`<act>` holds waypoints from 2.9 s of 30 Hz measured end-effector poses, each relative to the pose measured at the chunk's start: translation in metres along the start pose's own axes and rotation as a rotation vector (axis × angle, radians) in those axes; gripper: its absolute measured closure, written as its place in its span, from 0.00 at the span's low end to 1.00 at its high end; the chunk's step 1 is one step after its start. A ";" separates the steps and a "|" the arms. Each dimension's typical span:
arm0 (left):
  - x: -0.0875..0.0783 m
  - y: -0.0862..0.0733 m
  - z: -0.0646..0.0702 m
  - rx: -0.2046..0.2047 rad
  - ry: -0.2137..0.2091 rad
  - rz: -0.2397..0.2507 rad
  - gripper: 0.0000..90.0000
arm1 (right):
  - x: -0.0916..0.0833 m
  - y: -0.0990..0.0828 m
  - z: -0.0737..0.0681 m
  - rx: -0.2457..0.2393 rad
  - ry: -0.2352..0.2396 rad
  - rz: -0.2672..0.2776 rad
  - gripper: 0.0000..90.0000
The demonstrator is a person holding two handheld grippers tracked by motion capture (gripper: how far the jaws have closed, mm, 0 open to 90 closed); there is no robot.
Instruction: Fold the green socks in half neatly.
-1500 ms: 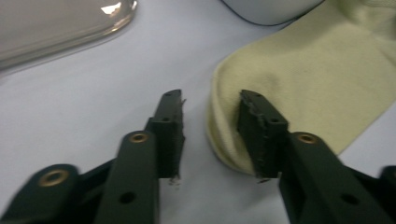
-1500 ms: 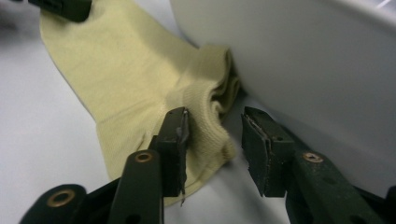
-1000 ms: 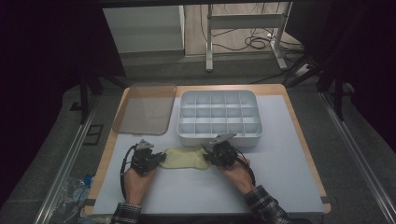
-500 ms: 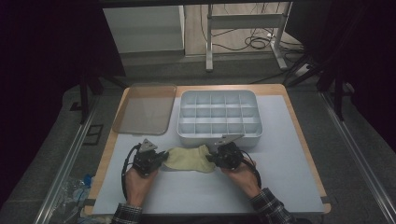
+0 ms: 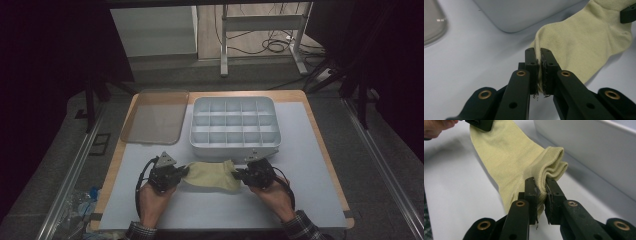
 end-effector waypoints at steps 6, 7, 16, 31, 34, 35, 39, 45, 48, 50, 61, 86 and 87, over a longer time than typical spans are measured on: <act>0.007 0.002 0.016 0.014 -0.037 -0.007 0.95 | -0.014 -0.015 0.008 0.011 -0.014 -0.011 0.90; 0.007 0.002 0.016 0.014 -0.037 -0.007 0.95 | -0.014 -0.015 0.008 0.011 -0.014 -0.011 0.90; 0.013 0.008 0.038 0.045 -0.070 -0.013 0.94 | -0.034 -0.038 0.010 0.036 -0.017 -0.019 0.90; 0.032 -0.005 0.054 0.096 -0.038 -0.081 0.91 | -0.030 -0.066 0.021 0.058 -0.053 -0.049 0.89; 0.033 -0.007 0.052 0.095 -0.022 -0.079 0.82 | -0.029 -0.068 0.023 0.053 -0.057 -0.052 0.87; 0.033 -0.007 0.052 0.095 -0.022 -0.079 0.80 | -0.029 -0.068 0.023 0.053 -0.057 -0.052 0.87; 0.033 -0.009 0.049 0.080 -0.018 -0.074 0.75 | -0.034 -0.065 0.027 0.028 -0.091 -0.041 0.78; 0.034 -0.010 0.048 0.069 -0.025 -0.066 0.73 | -0.042 -0.057 0.033 0.023 -0.117 -0.011 0.74; 0.035 -0.010 0.048 0.054 -0.034 -0.059 0.73 | -0.045 -0.049 0.037 -0.005 -0.143 0.007 0.78; 0.035 -0.011 0.048 0.052 -0.035 -0.057 0.73 | -0.045 -0.048 0.037 -0.012 -0.146 0.008 0.82; 0.035 -0.010 0.049 0.042 -0.035 -0.072 0.76 | -0.023 -0.023 0.016 -0.042 -0.082 0.025 0.99; 0.035 -0.006 0.054 0.000 -0.063 -0.074 0.95 | 0.038 -0.017 -0.001 -0.102 -0.056 -0.008 0.99; 0.035 -0.005 0.054 0.002 -0.061 -0.077 0.95 | 0.038 -0.018 -0.001 -0.107 -0.057 -0.008 0.99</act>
Point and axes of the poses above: each handheld gripper's, and its own axes: x roughly forward along the jaws, y roughly out of its top, z roughly to its right, the point moved 9 cm from there along x, roughly forward along the jaws, and after that the axes turned 14 degrees about x, right-handed, at the moved point
